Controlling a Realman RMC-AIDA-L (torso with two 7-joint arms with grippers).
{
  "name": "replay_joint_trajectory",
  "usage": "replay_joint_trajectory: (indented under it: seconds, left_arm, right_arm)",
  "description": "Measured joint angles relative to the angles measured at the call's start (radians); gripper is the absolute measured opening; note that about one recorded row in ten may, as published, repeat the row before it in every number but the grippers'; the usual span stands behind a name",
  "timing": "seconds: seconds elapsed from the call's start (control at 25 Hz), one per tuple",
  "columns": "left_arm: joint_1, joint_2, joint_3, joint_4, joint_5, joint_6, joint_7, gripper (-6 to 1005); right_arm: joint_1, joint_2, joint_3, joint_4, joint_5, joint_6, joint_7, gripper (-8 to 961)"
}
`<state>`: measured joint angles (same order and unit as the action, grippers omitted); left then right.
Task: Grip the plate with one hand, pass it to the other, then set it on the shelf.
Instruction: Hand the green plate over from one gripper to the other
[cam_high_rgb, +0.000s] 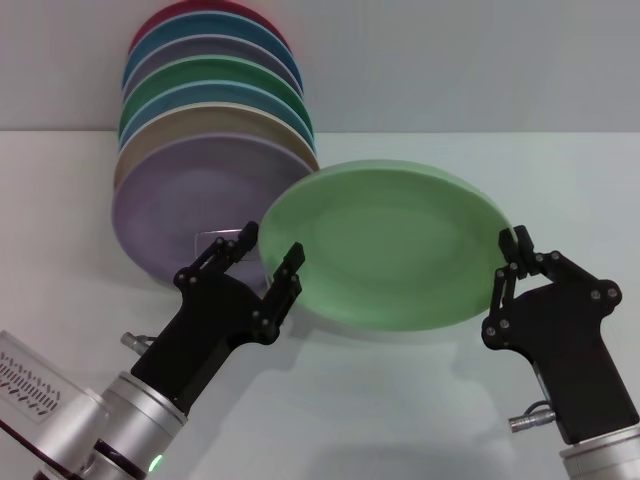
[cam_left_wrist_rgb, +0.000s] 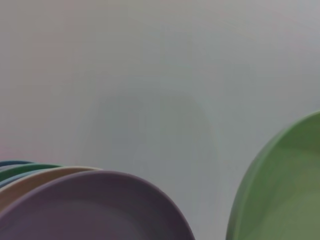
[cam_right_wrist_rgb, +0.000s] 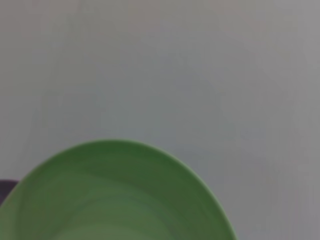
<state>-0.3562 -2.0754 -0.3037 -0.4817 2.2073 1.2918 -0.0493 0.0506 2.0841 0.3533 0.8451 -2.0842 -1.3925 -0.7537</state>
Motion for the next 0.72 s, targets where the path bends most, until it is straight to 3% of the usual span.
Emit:
replay_joint_trajectory:
  seconds: [0.36, 0.52, 0.72]
  left_arm:
    - [-0.005, -0.001, 0.0, 0.004, 0.001, -0.003, 0.01, 464]
    - [-0.011, -0.003, 0.0, 0.007, 0.0, -0.005, 0.01, 316]
    - [-0.013, -0.003, 0.0, 0.008, -0.001, -0.005, 0.01, 285]
  right_arm:
    - [0.004, -0.001, -0.001, 0.0, 0.001, 0.0, -0.001, 16]
    - [0.007, -0.001, -0.001, 0.0, 0.001, 0.0, -0.001, 15]
    - [0.011, -0.002, -0.001, -0.001, 0.001, 0.0, -0.001, 15]
